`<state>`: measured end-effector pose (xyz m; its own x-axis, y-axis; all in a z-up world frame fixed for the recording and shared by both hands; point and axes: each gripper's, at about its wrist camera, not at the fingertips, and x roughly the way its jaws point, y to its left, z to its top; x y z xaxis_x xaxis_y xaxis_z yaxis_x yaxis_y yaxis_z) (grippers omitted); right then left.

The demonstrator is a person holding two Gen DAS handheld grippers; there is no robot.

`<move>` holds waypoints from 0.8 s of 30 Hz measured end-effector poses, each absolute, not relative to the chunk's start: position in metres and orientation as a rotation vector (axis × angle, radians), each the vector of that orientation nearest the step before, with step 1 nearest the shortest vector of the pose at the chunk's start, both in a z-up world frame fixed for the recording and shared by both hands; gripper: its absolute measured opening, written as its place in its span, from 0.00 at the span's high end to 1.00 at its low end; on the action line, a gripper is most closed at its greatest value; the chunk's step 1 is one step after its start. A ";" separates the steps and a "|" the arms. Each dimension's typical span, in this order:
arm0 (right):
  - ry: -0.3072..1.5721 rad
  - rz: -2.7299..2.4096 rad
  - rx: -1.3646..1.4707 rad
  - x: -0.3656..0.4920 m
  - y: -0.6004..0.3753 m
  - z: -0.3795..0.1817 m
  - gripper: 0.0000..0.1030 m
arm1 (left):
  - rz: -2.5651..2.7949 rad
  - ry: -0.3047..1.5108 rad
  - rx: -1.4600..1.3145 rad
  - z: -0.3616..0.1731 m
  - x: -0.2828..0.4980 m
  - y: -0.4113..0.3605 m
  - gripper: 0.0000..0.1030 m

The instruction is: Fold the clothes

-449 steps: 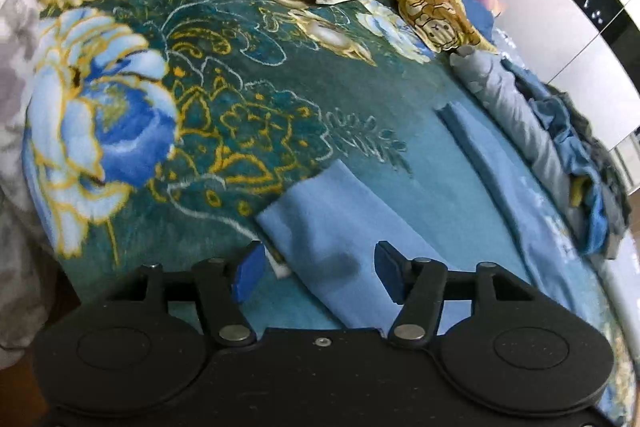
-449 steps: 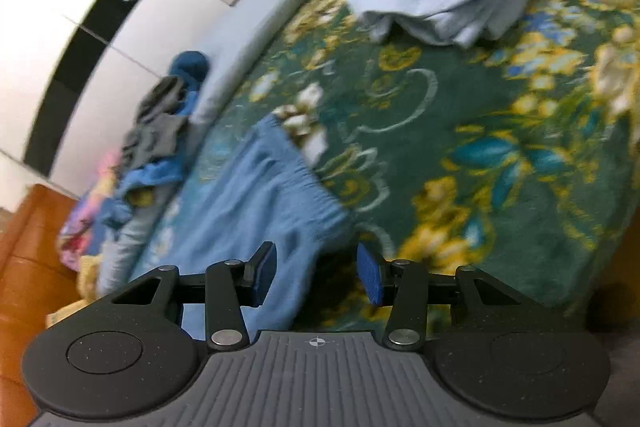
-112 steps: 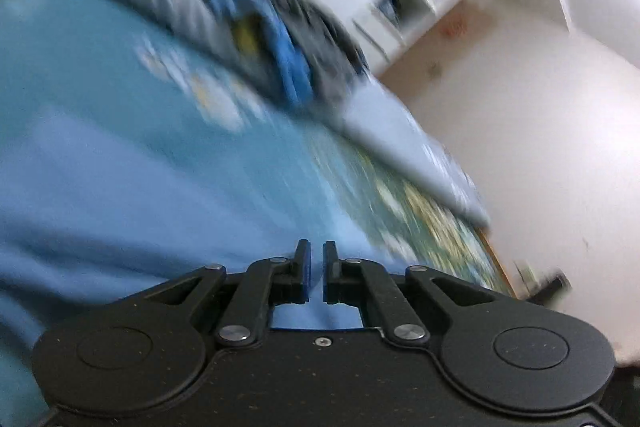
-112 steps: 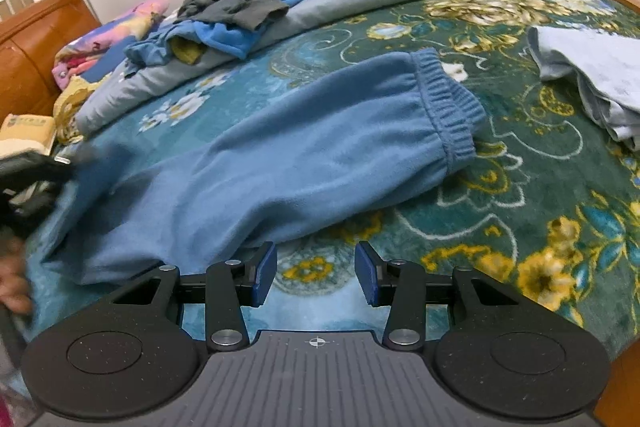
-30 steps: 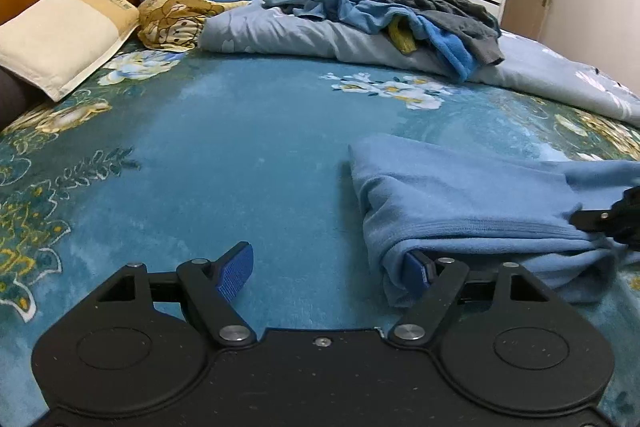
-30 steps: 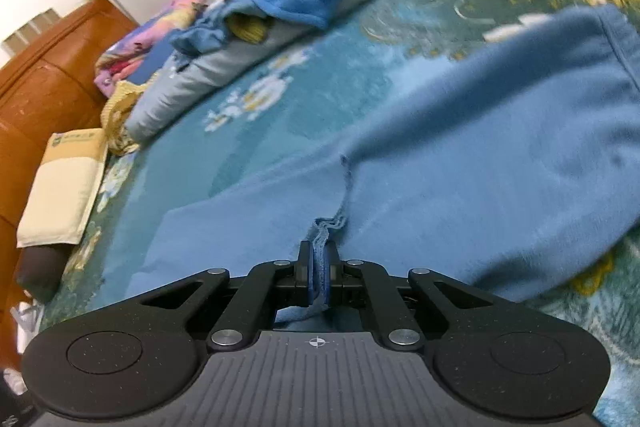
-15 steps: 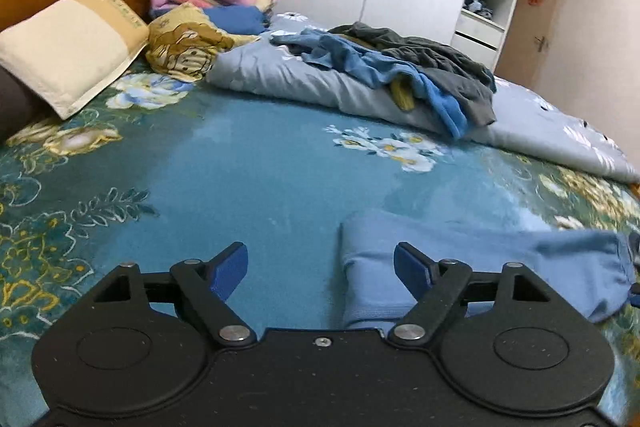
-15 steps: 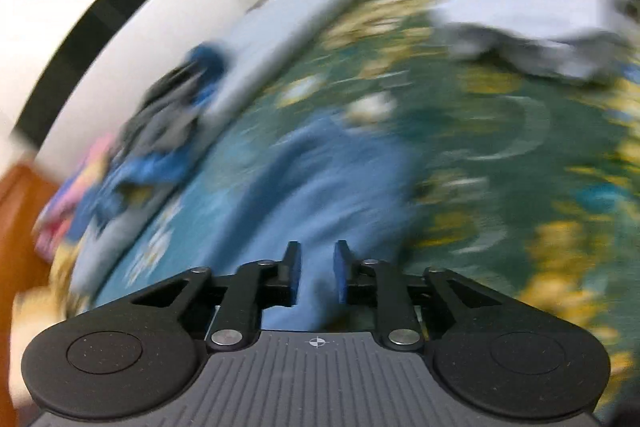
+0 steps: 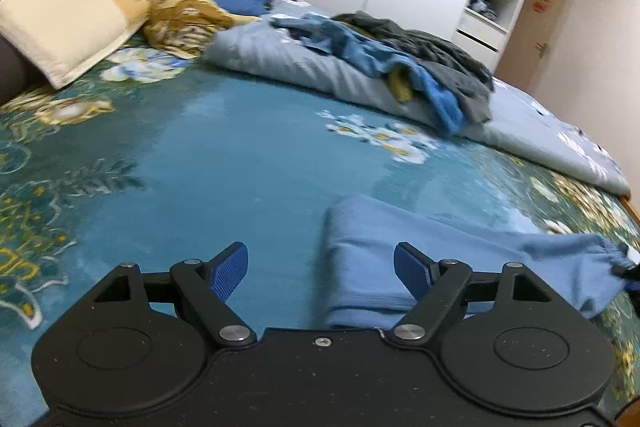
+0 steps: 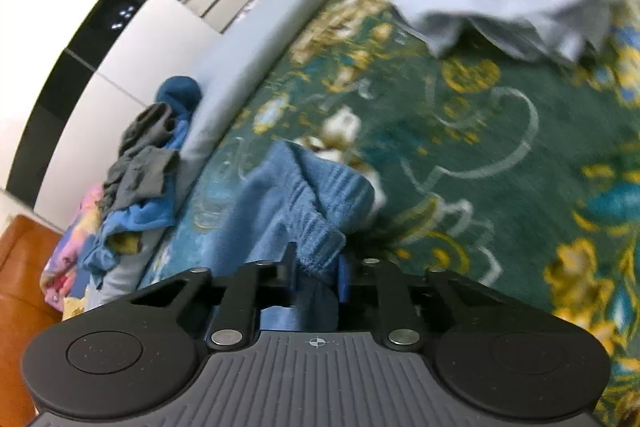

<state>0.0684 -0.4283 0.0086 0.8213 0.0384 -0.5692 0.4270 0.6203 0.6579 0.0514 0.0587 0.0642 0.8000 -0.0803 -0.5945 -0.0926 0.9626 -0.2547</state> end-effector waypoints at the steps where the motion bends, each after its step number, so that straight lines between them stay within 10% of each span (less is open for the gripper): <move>1: 0.560 -0.223 0.819 0.070 -0.417 0.023 0.88 | 0.022 0.643 -0.287 0.064 0.051 0.063 0.23; 7: 0.471 0.041 0.266 0.082 -0.278 0.097 0.88 | 0.070 0.645 -0.361 0.061 0.047 0.083 0.23; 16: 0.611 0.402 -0.152 0.088 -0.094 0.057 0.88 | 0.089 0.640 -0.405 0.060 0.030 0.109 0.23; 24: 0.597 0.529 -0.188 0.039 -0.087 0.065 0.54 | -0.046 0.635 -0.503 0.060 0.046 0.099 0.23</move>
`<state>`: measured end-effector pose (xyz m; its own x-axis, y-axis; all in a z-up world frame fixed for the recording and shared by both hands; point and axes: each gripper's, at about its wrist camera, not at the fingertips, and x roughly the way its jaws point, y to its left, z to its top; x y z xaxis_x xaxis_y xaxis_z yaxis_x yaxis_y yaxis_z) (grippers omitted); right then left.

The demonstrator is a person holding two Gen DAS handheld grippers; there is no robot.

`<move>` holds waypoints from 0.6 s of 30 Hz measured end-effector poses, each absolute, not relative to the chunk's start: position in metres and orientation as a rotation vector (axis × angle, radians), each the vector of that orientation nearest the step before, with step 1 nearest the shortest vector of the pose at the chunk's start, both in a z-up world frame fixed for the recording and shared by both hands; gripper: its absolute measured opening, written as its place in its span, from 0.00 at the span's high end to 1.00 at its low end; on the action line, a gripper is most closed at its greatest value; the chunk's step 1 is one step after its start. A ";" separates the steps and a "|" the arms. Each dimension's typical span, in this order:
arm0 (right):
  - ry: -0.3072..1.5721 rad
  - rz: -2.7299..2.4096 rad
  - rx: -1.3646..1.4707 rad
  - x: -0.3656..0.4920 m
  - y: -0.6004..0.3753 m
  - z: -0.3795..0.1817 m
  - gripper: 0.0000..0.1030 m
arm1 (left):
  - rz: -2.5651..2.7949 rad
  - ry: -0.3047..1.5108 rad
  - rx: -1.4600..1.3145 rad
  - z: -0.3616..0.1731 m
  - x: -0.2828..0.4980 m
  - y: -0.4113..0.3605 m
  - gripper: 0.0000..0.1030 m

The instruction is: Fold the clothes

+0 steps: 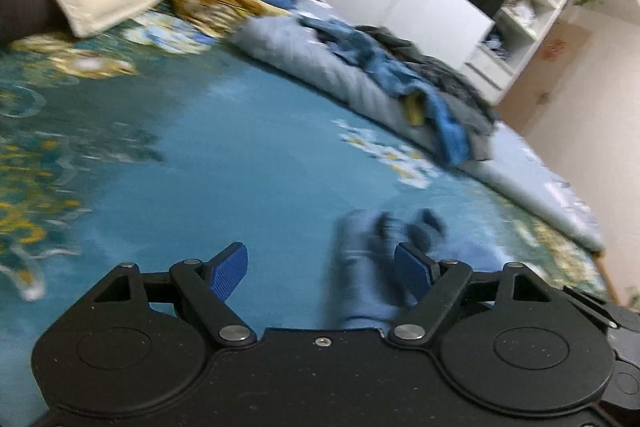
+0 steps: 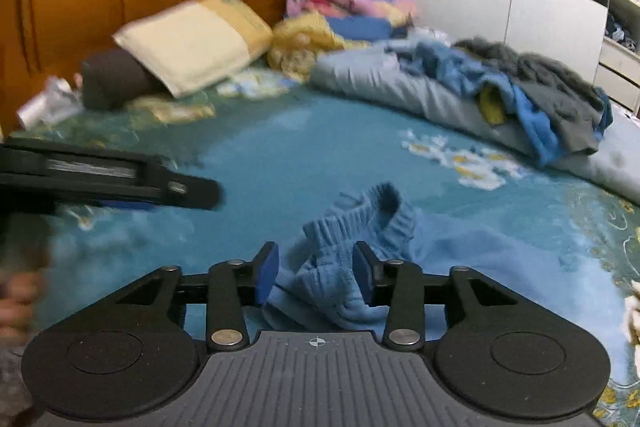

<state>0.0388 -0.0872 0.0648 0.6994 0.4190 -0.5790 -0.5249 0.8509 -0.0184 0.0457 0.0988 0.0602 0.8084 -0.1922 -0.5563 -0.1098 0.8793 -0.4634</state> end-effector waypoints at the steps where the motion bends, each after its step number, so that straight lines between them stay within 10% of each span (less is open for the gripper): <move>1: 0.579 0.500 -0.171 0.036 -0.097 0.069 0.52 | -0.084 0.628 -0.512 0.062 0.051 0.094 0.23; 10: 0.640 0.159 0.215 0.034 -0.227 0.064 0.48 | -0.263 0.815 -0.572 0.035 0.101 0.036 0.21; 13: 0.688 0.075 0.316 0.030 -0.258 0.046 0.48 | -0.274 0.789 -0.554 0.034 0.101 0.030 0.83; 18: 0.717 0.052 0.367 0.026 -0.275 0.029 0.48 | -0.267 0.738 -0.635 0.031 0.095 0.058 0.81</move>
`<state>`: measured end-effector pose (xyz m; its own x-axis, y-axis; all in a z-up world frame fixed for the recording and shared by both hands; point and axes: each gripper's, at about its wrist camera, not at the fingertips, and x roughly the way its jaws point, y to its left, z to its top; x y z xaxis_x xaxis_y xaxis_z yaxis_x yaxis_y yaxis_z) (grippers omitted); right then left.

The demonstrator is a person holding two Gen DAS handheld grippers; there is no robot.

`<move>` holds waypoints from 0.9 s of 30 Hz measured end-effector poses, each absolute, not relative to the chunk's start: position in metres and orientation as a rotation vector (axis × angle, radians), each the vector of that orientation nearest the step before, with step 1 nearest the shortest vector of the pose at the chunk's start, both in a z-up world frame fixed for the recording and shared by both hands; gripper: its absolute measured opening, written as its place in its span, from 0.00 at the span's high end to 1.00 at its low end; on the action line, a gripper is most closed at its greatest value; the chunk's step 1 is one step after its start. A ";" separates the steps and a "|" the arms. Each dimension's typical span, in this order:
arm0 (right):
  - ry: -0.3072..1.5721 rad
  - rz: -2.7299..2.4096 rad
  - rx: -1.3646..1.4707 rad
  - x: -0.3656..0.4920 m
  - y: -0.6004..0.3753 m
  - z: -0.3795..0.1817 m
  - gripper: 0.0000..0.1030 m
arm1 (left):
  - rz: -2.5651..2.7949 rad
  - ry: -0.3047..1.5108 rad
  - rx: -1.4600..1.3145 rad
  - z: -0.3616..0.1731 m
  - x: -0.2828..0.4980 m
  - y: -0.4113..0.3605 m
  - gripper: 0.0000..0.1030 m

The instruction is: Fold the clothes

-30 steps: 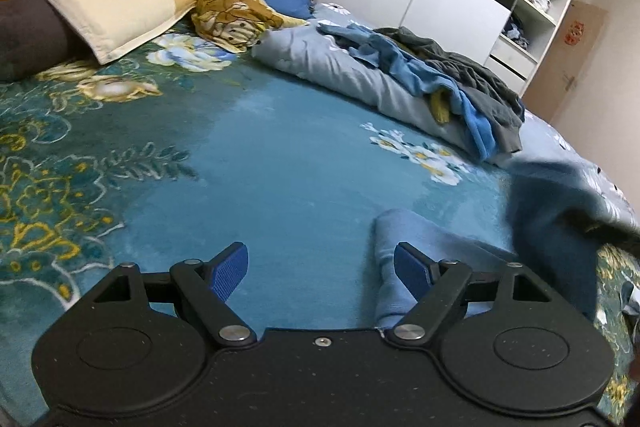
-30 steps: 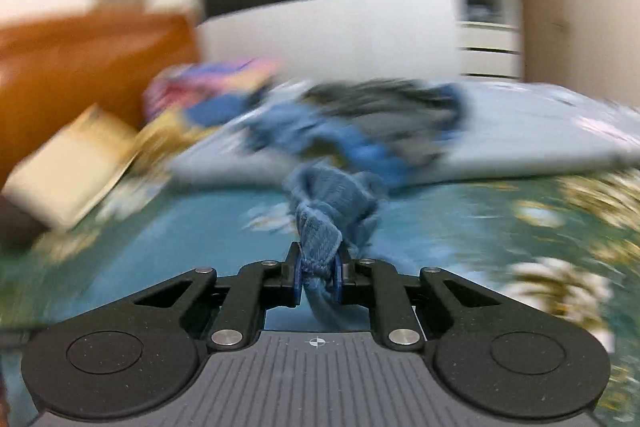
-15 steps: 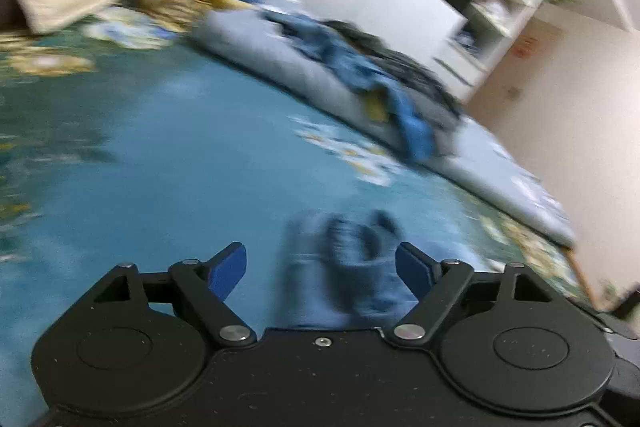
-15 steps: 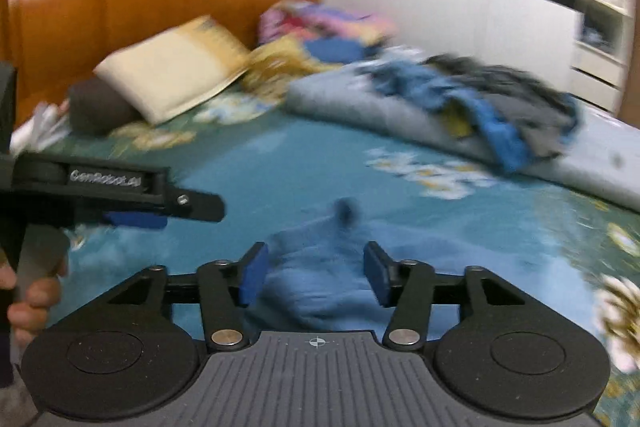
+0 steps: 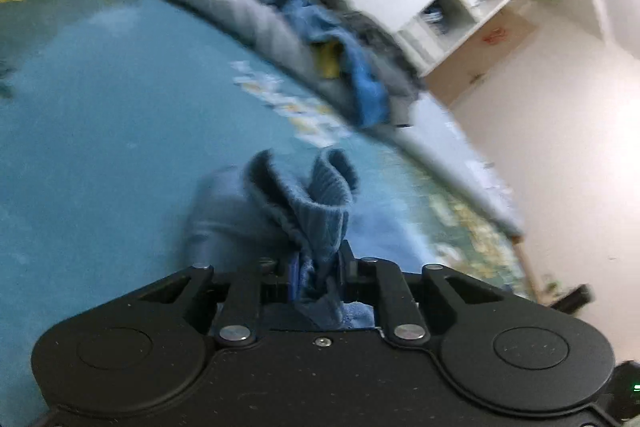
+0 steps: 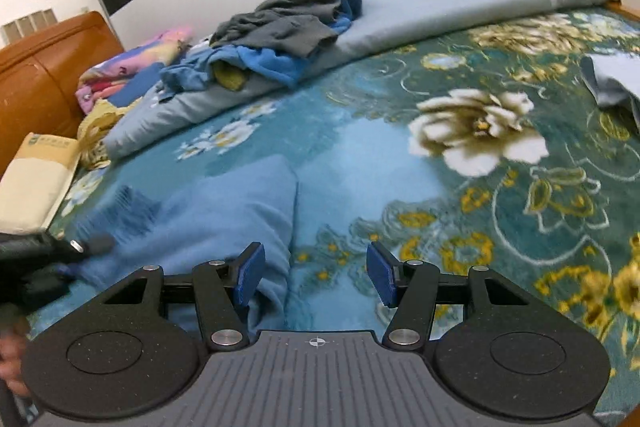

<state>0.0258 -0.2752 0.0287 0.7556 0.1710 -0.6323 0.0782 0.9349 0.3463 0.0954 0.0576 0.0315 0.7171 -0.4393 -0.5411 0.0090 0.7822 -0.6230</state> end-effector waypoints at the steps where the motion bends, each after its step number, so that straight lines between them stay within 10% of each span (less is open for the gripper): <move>1: 0.719 0.061 0.368 0.027 -0.274 0.028 0.48 | -0.249 0.766 -0.619 0.027 0.096 0.061 0.78; 12: 0.707 0.135 0.331 0.038 -0.254 0.034 0.48 | -0.354 0.611 -0.294 0.084 0.076 0.045 0.52; 27: 0.736 0.144 0.318 0.037 -0.249 0.028 0.48 | -0.395 0.757 -0.511 0.035 0.101 0.040 0.54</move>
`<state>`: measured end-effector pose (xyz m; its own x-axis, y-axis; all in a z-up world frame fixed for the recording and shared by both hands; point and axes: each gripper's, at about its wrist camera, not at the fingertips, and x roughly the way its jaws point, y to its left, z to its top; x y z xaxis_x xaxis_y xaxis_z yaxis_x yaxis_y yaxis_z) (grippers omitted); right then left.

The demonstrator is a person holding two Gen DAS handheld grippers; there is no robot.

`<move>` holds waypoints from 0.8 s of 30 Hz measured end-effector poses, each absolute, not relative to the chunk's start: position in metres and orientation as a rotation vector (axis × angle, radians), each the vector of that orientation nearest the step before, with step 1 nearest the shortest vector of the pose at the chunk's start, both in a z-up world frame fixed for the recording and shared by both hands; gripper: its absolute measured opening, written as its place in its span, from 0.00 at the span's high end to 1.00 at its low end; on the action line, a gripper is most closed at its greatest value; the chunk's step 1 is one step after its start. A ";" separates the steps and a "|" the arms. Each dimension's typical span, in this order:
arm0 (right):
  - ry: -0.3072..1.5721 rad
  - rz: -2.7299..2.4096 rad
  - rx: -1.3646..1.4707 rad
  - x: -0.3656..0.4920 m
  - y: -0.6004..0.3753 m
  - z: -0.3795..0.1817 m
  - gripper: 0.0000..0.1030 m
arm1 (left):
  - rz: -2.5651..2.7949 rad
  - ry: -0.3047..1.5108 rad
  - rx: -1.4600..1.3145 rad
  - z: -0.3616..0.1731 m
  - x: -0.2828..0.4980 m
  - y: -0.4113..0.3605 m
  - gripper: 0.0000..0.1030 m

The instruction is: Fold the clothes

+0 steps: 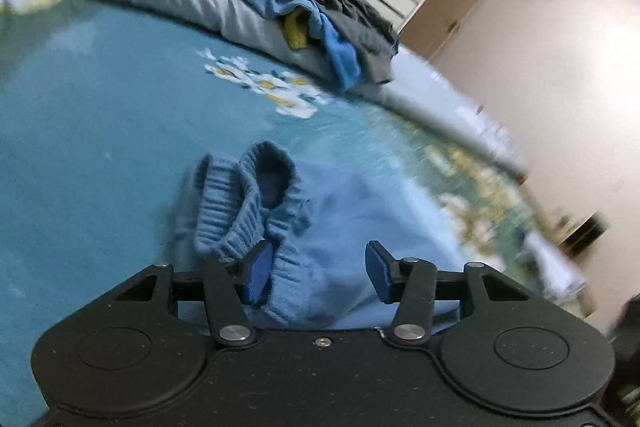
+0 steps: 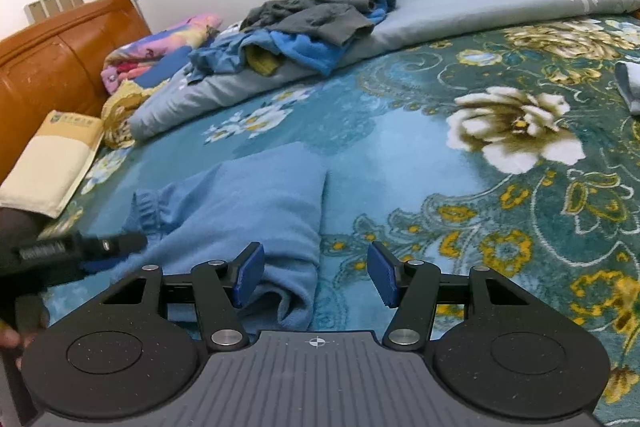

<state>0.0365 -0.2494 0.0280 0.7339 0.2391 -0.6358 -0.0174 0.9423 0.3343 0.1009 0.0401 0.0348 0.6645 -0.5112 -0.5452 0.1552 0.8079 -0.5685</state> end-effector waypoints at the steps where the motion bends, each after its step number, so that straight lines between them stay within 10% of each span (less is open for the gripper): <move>1: 0.739 0.151 0.312 0.037 -0.247 0.027 0.48 | -0.391 0.773 -0.552 0.031 0.104 0.044 0.54; 13: 0.738 0.168 0.058 0.053 -0.223 0.030 0.56 | -0.391 0.810 -0.840 0.011 0.114 0.060 0.71; 15: 0.734 0.186 0.017 0.055 -0.216 0.031 0.63 | -0.360 0.803 -0.871 0.011 0.112 0.065 0.99; 18: 0.726 0.222 -0.014 0.053 -0.209 0.034 0.80 | -0.342 0.737 -0.941 0.020 0.101 0.080 0.99; 24: 0.767 0.264 -0.042 0.048 -0.203 0.025 0.85 | -0.317 0.735 -0.859 0.023 0.080 0.103 0.99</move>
